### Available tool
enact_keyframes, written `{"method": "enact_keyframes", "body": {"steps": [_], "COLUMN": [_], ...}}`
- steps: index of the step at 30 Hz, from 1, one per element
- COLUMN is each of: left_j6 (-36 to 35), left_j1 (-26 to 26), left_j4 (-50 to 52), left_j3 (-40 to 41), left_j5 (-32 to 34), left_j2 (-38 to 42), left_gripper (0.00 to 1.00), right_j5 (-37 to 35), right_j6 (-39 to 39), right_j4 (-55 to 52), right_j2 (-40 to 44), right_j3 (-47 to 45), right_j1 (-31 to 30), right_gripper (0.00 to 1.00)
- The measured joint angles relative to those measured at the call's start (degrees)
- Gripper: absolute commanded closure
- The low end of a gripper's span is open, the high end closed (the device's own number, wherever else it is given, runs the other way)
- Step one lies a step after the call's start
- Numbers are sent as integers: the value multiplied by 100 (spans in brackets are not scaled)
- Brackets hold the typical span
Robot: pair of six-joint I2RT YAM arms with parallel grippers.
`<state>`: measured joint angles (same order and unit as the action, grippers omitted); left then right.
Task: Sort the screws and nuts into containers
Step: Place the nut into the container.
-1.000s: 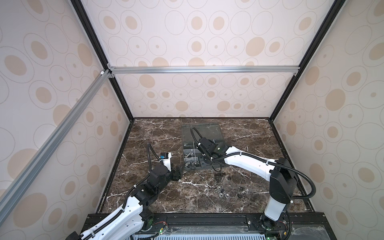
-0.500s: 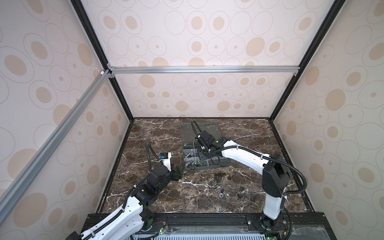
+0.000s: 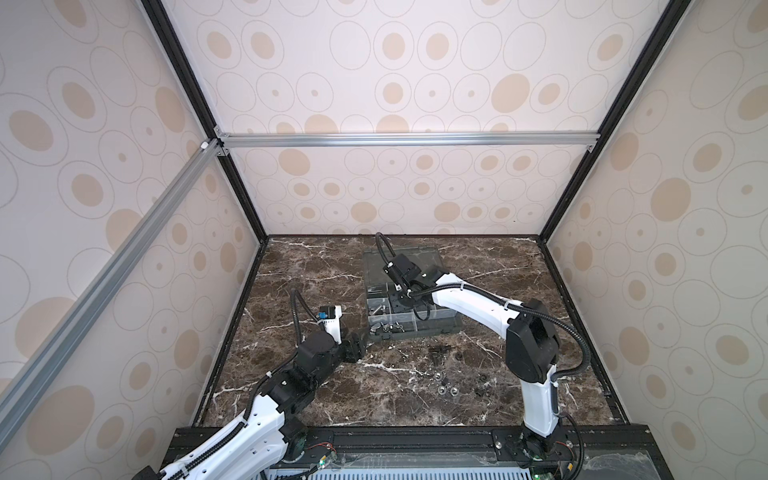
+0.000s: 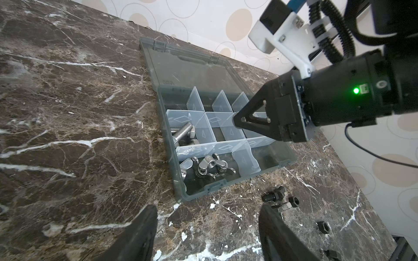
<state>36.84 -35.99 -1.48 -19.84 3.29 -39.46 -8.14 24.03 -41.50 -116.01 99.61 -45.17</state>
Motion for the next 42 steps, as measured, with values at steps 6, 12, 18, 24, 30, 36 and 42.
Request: {"method": "enact_keyframes", "body": {"steps": [6,12,18,24,30,36,42], "left_j6": [81,138,192,223,245,262,269], "left_j1": [0,0,0,0,0,0,0], "left_j4": [-28,-66,-72,-90,-103,-105,-107], "left_j3": [68,92,96,125,155,157,157], "left_j5": [-4,-4,-4,-4,-13,-26,-44], "left_j2": [-4,-11,-11,-9,-9,-9,-11], "left_gripper": [29,29,29,29,29,29,29], "right_j5": [76,133,216,236,238,243,258], "right_j6": [-33,-33,-33,-33,-42,-33,-31], "right_j4": [31,33,31,31,22,15,17], "right_j2": [-345,-728,-957,-968,-968,-968,-957], "right_j3": [186,267,315,334,334,334,334], "right_j1": [129,238,282,286,286,286,286], "right_gripper": [81,80,79,73,61,55,54]}}
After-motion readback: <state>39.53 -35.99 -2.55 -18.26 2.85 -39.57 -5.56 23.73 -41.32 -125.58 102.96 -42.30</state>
